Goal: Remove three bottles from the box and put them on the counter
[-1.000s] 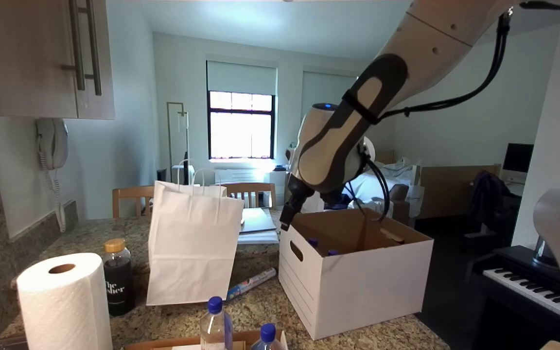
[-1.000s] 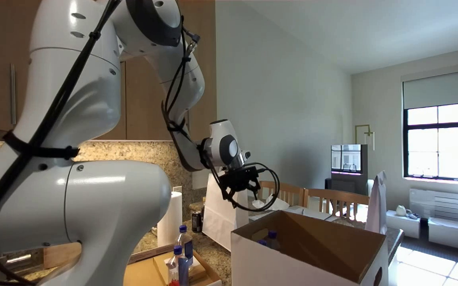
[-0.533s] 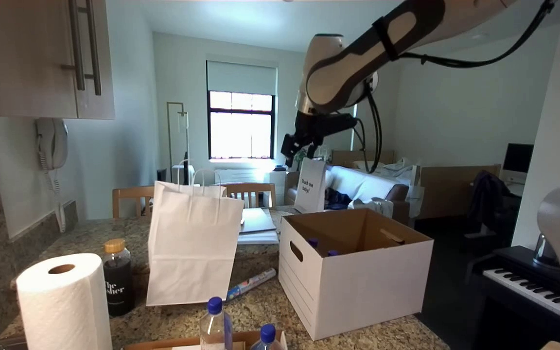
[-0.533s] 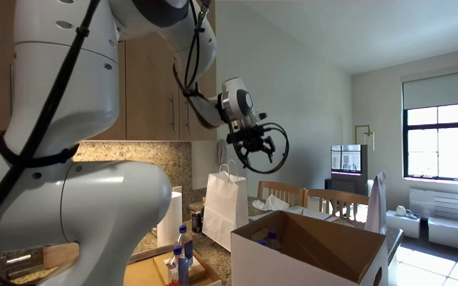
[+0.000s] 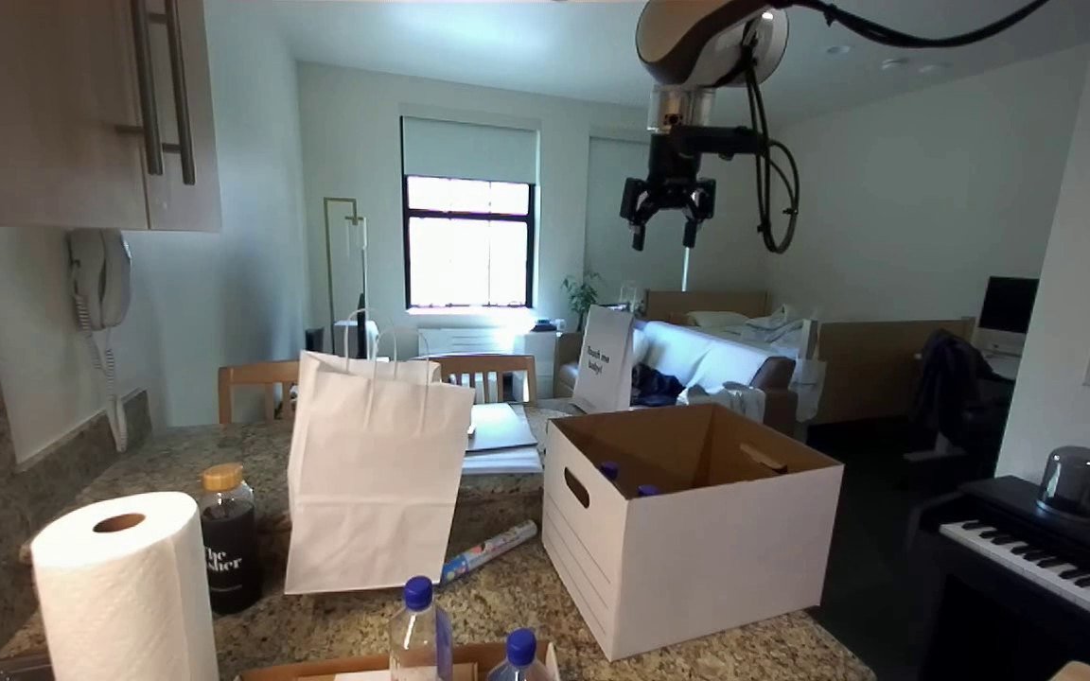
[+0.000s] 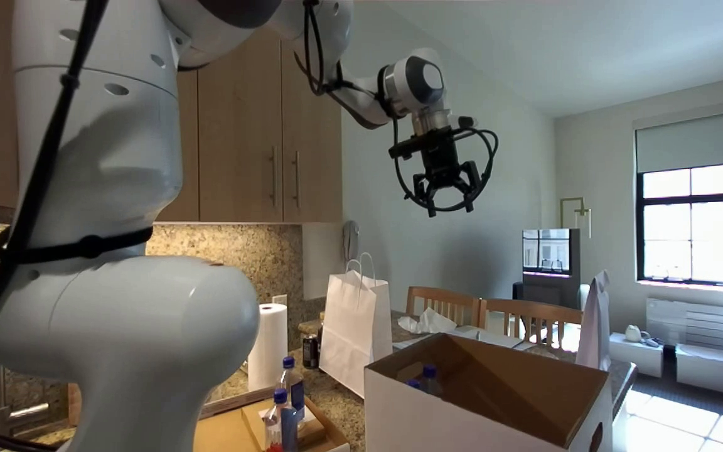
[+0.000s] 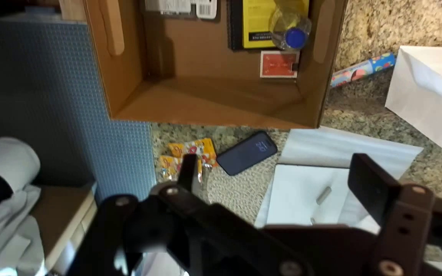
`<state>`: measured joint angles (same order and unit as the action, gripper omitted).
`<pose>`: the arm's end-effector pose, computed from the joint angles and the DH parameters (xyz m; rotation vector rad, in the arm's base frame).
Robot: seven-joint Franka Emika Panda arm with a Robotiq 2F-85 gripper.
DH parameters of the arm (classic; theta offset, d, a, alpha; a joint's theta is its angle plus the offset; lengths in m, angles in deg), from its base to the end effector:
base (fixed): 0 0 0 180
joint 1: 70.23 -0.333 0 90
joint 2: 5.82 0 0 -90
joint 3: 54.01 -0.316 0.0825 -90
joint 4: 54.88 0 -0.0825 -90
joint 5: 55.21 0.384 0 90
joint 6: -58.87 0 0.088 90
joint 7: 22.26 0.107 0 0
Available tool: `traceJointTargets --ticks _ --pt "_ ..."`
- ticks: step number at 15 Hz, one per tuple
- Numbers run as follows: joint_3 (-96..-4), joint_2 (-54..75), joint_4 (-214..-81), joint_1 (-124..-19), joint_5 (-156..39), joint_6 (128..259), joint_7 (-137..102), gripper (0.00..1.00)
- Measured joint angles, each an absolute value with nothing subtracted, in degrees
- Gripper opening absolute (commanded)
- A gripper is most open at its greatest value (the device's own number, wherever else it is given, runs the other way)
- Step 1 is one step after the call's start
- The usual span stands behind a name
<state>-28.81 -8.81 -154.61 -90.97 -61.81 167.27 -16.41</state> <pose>0.5633 -0.0581 0.6002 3.0293 -0.2370 0.3045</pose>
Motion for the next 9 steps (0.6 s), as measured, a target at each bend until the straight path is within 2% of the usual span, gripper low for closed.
traceJointTargets --ticks 3,9 --pt "-35.9 -3.0 -153.4 -80.2 -55.4 167.0 -16.5 1.00" --pt "-44.9 4.4 -161.6 -73.3 -47.9 189.5 -15.6 1.00"
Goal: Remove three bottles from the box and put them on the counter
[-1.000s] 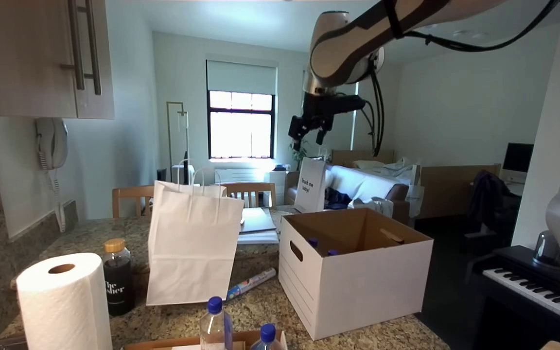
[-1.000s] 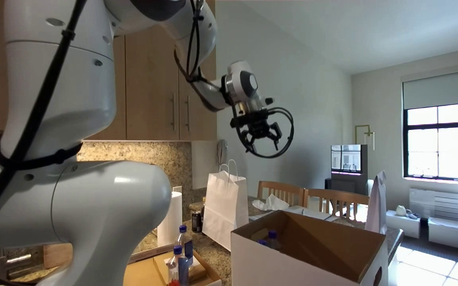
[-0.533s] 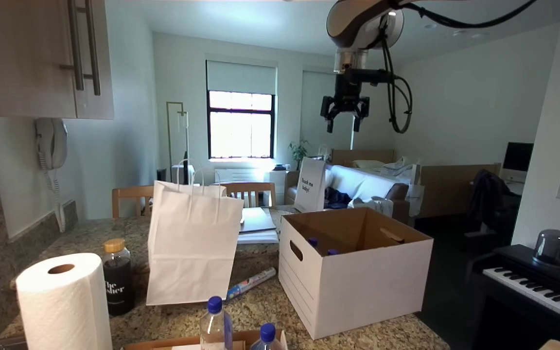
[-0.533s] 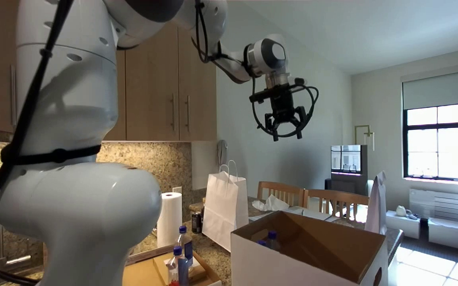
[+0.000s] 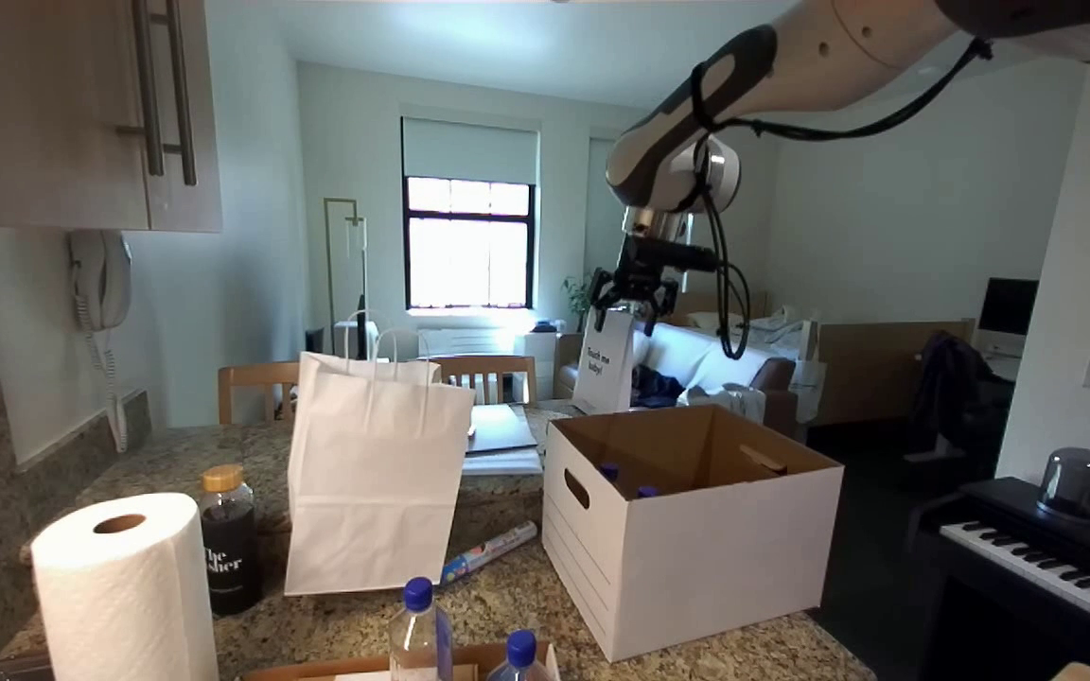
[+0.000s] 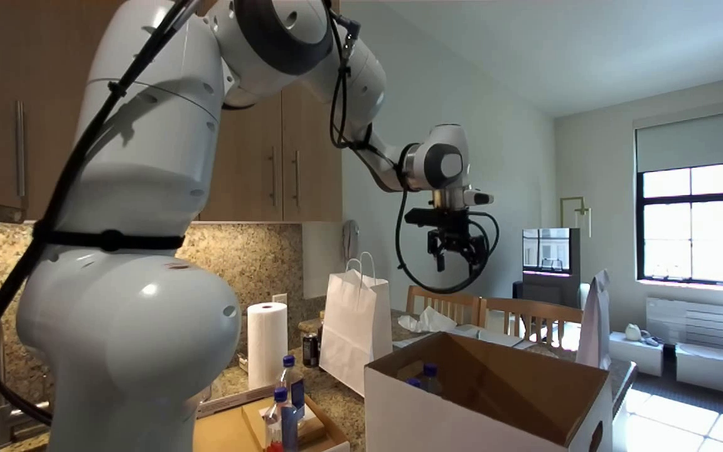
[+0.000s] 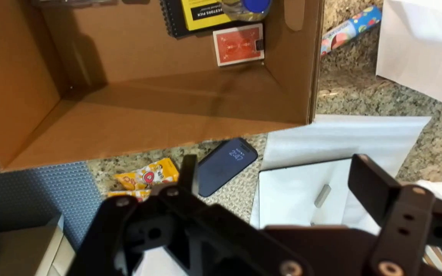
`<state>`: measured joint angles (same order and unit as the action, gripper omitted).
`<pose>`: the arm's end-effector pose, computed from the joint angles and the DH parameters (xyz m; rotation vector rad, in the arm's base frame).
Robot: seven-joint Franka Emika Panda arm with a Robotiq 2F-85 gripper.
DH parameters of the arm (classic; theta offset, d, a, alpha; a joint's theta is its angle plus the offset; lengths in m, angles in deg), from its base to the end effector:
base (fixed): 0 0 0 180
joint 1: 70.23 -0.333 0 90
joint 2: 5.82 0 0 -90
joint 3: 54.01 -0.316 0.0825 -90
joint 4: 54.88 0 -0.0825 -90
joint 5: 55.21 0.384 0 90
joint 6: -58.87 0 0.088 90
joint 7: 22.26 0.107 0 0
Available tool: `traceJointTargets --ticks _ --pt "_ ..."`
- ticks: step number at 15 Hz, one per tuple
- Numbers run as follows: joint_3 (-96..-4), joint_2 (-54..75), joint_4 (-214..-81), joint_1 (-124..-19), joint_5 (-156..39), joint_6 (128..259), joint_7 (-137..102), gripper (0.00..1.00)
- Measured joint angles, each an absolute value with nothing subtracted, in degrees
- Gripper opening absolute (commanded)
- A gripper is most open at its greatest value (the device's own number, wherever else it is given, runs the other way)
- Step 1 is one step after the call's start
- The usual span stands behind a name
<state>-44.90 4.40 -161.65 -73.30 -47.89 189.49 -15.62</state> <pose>0.6248 -0.0583 0.4468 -3.0084 0.4346 -0.3669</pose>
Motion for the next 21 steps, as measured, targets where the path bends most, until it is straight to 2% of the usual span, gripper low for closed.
traceJointTargets --ticks 6,11,17,18,19,21 --pt "-46.4 14.2 -167.0 -73.1 -52.4 196.3 -9.7 1.00" --pt "-47.4 20.5 -165.7 -72.8 -52.0 203.7 -6.9 1.00" --pt "-48.5 25.3 -162.1 -73.5 -52.0 204.2 -6.8 1.00" --pt "-48.5 25.6 -161.5 -73.5 -52.0 204.1 -6.8 0.92" --pt "-48.4 26.0 -160.9 -73.4 -52.0 204.1 -6.8 0.73" --pt "-48.3 26.8 -159.4 -73.3 -52.0 204.1 -6.8 0.59"
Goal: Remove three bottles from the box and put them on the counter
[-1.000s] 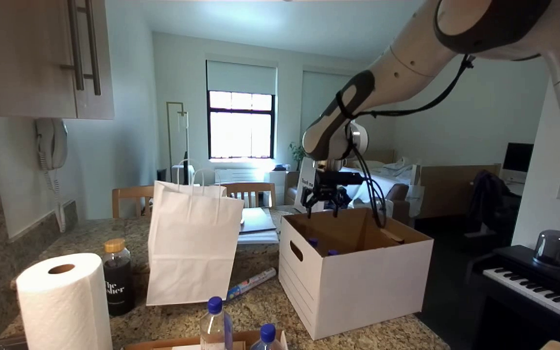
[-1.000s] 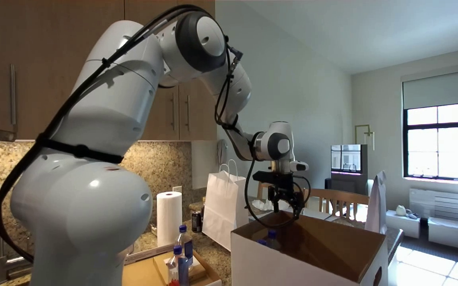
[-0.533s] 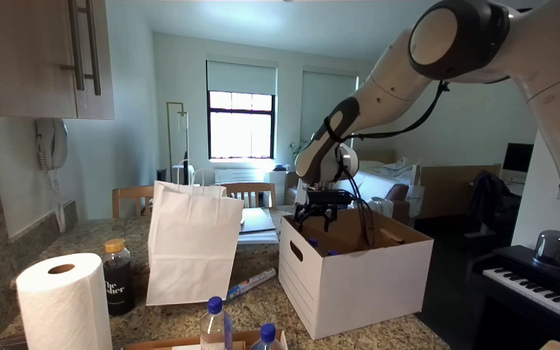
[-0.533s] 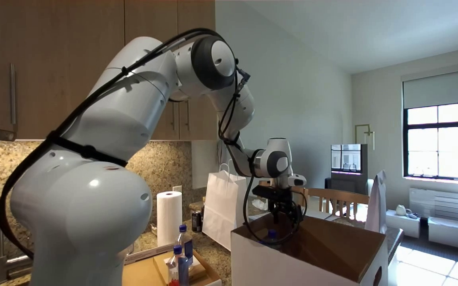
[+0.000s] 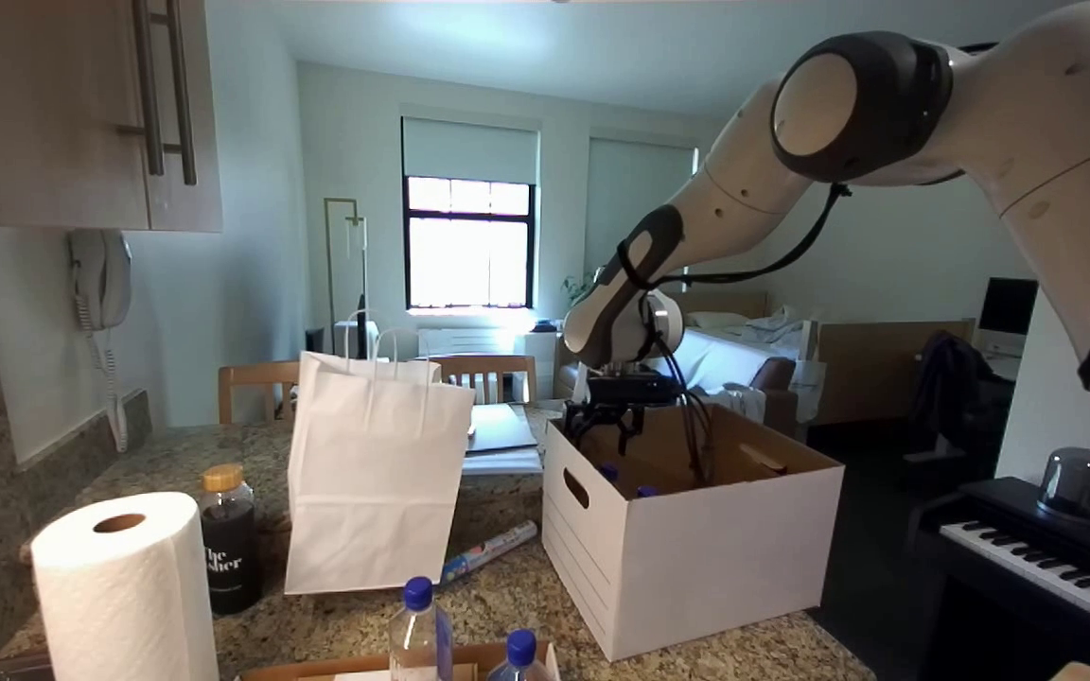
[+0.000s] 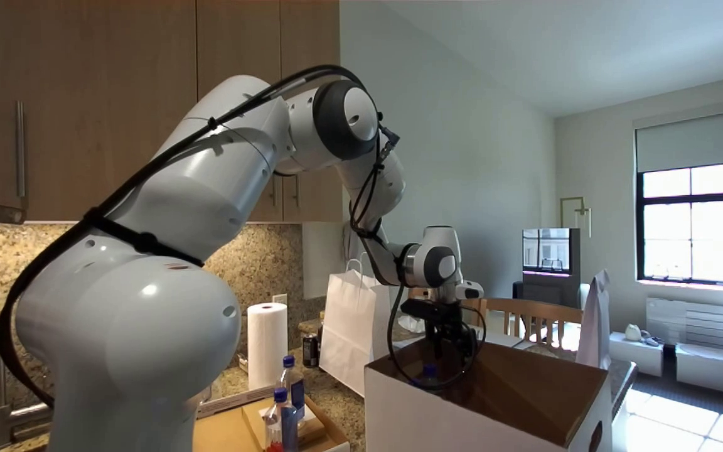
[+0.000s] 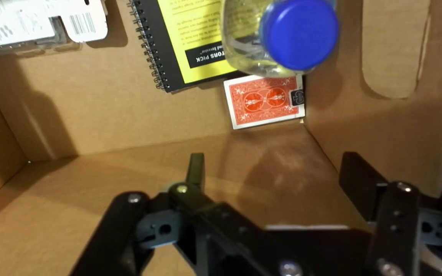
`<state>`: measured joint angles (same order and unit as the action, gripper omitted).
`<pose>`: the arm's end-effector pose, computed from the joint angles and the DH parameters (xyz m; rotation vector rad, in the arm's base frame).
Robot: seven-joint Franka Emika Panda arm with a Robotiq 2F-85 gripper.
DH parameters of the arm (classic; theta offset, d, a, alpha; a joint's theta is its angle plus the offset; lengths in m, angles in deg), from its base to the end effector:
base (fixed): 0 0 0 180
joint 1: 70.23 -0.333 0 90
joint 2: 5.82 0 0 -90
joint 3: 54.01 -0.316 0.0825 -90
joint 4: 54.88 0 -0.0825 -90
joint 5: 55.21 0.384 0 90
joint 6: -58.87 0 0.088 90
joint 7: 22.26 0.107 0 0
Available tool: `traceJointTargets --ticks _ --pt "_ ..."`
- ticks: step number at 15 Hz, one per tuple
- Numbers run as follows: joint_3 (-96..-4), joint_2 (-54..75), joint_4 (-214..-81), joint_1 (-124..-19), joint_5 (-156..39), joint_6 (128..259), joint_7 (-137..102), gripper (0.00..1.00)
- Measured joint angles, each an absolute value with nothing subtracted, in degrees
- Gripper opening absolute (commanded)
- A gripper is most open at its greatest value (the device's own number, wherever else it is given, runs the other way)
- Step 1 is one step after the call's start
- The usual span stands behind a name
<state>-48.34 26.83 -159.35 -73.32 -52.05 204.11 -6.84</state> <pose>0.6637 -0.0253 0.2374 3.0875 -0.5265 0.2293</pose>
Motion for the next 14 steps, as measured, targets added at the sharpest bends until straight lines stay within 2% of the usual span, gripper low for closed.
traceJointTargets --ticks 6,8,10,11,12,14 --pt "-49.1 30.0 -155.0 -72.4 -50.7 196.4 -6.8 0.19" --pt "-49.1 30.3 -154.0 -71.6 -50.0 193.4 -6.8 0.08" --pt "-49.1 30.4 -153.2 -70.6 -49.4 191.7 -6.8 0.09" --pt "-49.1 30.4 -152.8 -70.1 -49.0 191.2 -6.8 0.37" --pt "-49.1 30.4 -152.3 -69.7 -48.6 191.0 -6.8 0.35" --pt "-49.4 30.3 -151.4 -68.9 -47.4 190.8 -6.9 0.42"
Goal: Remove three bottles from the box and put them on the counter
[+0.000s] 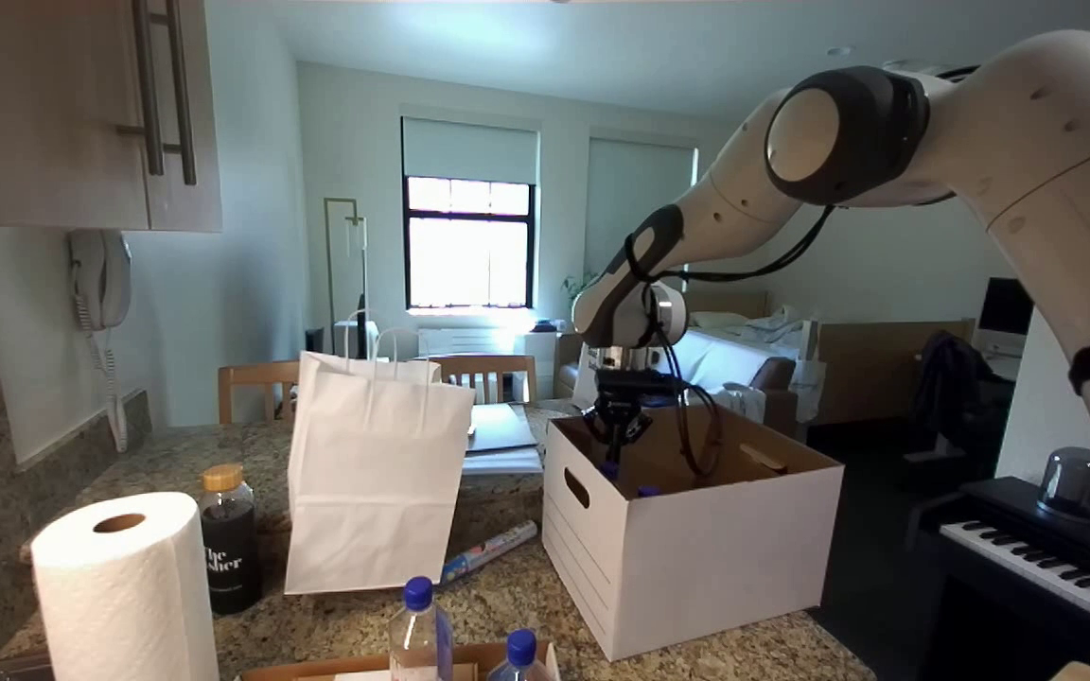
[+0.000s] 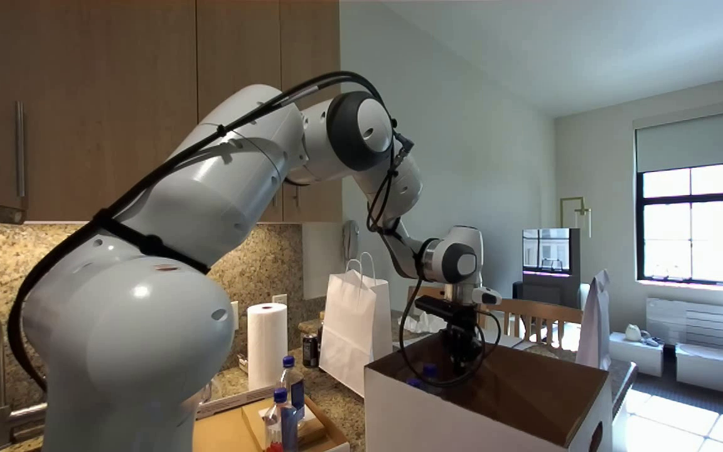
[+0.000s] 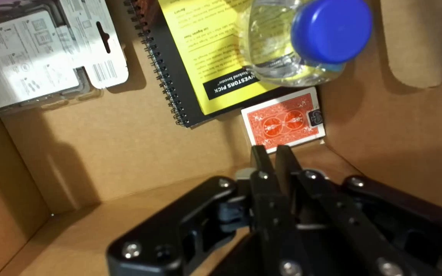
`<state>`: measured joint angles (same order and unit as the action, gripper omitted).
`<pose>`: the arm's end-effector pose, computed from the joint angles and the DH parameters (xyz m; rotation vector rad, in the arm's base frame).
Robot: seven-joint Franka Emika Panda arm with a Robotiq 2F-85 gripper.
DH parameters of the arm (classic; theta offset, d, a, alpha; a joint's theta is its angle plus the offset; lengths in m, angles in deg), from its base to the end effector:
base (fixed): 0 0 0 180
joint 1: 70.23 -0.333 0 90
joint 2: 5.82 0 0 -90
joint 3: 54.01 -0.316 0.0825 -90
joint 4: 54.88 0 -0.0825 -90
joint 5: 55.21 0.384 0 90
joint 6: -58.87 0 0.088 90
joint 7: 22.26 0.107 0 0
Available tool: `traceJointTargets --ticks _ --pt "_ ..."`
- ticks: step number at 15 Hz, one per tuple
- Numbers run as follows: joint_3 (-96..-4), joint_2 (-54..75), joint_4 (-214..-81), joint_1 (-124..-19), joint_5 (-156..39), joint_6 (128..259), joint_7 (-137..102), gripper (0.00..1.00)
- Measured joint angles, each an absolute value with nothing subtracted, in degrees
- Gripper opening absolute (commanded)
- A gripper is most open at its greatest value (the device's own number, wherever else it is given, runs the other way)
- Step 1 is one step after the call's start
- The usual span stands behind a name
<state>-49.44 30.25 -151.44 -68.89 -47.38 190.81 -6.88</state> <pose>0.6753 -0.0614 0.2336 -3.0109 0.6866 0.0204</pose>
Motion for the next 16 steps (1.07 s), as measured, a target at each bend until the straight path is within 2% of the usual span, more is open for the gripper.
traceJointTargets --ticks 7,9,10,12,13,15,16 --pt "-52.2 28.3 -151.7 -68.1 -45.7 186.0 -7.9 0.88" --pt "-52.3 27.7 -152.0 -68.1 -45.7 182.9 -8.2 0.98" --pt "-52.2 27.5 -152.2 -68.1 -45.7 180.9 -8.2 1.00" --pt "-52.1 27.3 -152.7 -68.1 -45.7 177.2 -8.3 1.00" --pt "-52.1 27.3 -152.9 -68.1 -45.7 175.8 -8.4 0.79" --pt "-52.1 27.3 -153.5 -68.1 -45.7 174.3 -8.8 0.73" --pt "-52.1 27.3 -153.8 -68.2 -45.7 174.1 -9.2 0.65"
